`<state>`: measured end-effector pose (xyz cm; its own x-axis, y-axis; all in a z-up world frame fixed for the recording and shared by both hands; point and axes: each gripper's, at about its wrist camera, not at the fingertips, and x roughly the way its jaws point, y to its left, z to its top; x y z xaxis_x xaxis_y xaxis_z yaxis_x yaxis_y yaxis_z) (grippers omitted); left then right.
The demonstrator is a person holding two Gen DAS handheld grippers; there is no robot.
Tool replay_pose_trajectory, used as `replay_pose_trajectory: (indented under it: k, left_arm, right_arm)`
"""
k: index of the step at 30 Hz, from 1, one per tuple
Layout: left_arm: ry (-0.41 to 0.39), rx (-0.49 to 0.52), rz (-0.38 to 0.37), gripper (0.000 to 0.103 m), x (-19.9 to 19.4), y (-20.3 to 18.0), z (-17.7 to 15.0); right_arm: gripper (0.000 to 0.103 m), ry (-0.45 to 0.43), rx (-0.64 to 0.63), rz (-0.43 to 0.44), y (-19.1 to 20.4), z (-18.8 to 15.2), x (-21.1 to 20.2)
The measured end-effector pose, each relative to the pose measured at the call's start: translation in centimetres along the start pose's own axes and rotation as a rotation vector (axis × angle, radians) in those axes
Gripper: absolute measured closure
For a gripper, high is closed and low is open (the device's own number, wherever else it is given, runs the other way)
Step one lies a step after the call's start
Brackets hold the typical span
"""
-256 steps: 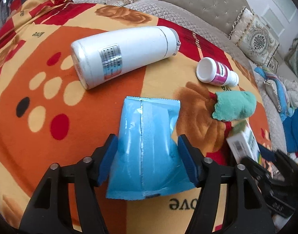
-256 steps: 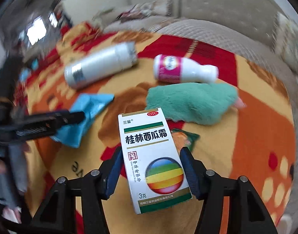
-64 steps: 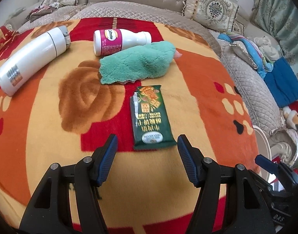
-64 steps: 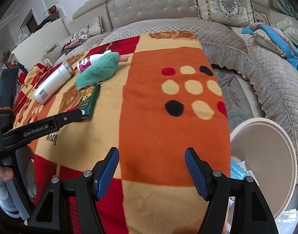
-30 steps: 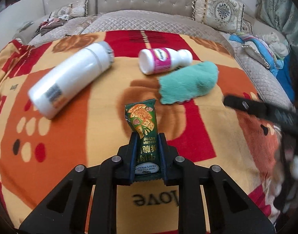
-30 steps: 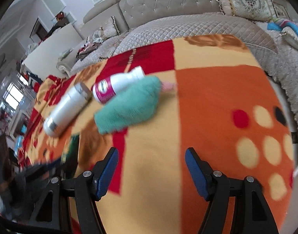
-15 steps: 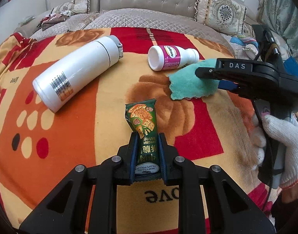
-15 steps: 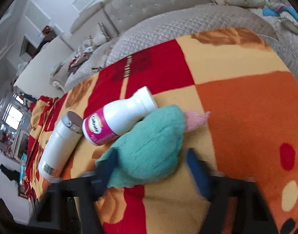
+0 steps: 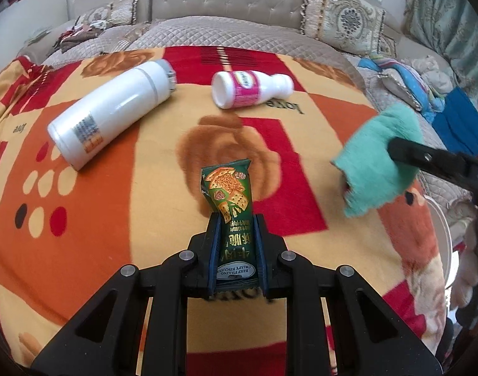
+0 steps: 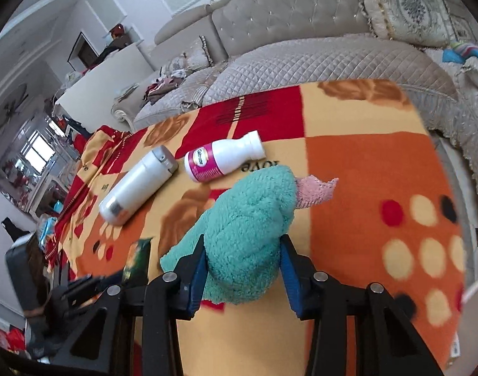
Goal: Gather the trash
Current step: 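Carry the snack packet and green towel over the cream bin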
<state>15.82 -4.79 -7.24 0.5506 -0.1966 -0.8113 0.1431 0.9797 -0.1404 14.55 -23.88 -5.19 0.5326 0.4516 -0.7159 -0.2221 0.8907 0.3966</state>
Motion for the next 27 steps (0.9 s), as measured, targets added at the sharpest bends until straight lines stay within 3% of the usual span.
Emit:
replay_pose_trajectory:
  k: [13, 27]
  left_arm:
    - [-0.006, 0.123, -0.102, 0.085, -1.6, -10.0, -1.1]
    - [0.005, 0.273, -0.209, 0.085, -1.4, -23.8, -1.2]
  right_arm:
    - [0.062, -0.079, -0.031, -0.164, -2.9, -4.8, -9.4]
    - [0.061, -0.148, 0.030, -0.362, -9.9, -8.1, -18.4]
